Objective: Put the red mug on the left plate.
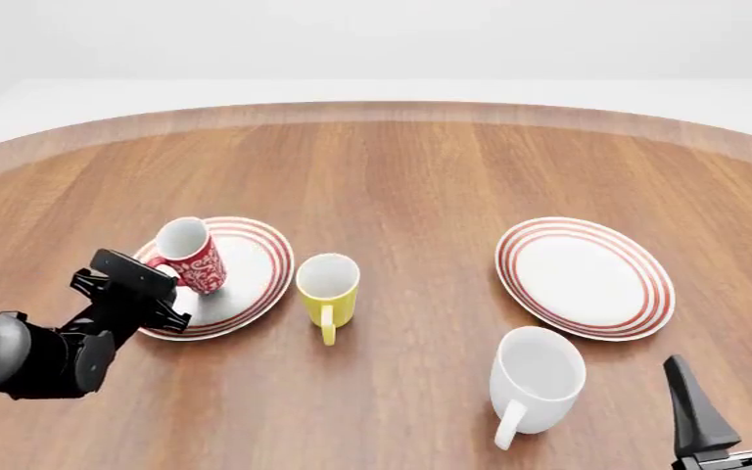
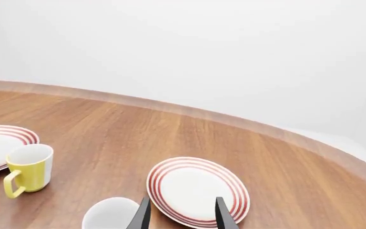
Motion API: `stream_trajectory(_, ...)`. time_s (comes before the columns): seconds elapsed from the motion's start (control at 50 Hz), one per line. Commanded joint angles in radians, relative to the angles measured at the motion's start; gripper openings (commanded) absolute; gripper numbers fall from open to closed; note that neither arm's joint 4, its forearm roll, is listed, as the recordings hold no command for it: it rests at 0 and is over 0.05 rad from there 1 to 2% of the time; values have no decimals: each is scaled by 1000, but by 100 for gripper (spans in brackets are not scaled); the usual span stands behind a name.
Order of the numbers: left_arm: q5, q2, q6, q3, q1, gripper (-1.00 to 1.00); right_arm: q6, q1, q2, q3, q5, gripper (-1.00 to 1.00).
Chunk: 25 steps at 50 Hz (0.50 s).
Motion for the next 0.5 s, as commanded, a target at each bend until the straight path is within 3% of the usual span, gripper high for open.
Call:
stream_trajectory(0.02,-6,17,14,-10,7,-100,1,0,0,0,-2,100)
stream_trajectory(0.5,-13,26,7,-3,2,-100,0,1,0,0,-3,100)
